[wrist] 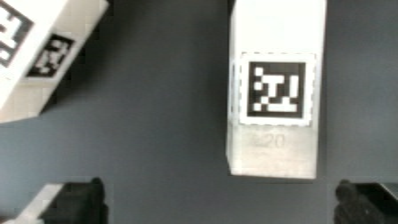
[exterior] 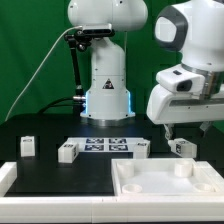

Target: Assemble one leg

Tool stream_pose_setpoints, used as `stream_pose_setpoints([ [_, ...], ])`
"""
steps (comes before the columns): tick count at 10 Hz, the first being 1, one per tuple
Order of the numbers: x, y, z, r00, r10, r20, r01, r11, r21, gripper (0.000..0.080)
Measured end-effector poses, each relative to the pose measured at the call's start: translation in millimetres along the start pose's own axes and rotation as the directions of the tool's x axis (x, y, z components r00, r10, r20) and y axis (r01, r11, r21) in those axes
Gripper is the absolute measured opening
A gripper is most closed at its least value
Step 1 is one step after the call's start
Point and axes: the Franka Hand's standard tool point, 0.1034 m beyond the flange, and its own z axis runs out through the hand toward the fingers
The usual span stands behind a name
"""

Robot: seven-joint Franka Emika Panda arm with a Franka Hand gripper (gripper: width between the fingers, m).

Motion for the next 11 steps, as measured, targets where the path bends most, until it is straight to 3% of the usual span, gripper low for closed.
stream_pose_setpoints([
  [2,2.4,-2.1,3.7,0.988,-0.005,0.154,0.007,1.0,-0.009,0.0649],
  [5,7.1,-6.7,6.4,0.927,0.026,0.375,-0.03,1.0,0.006,0.0649],
  [8,7.7,-14.2,13.2,0.916,0.062,0.397,-0.069,0.998,0.004,0.0649],
  [11,0.9,-10.0,32.8,0.899,0.069,0.433,-0.079,0.997,0.004,0.0649],
])
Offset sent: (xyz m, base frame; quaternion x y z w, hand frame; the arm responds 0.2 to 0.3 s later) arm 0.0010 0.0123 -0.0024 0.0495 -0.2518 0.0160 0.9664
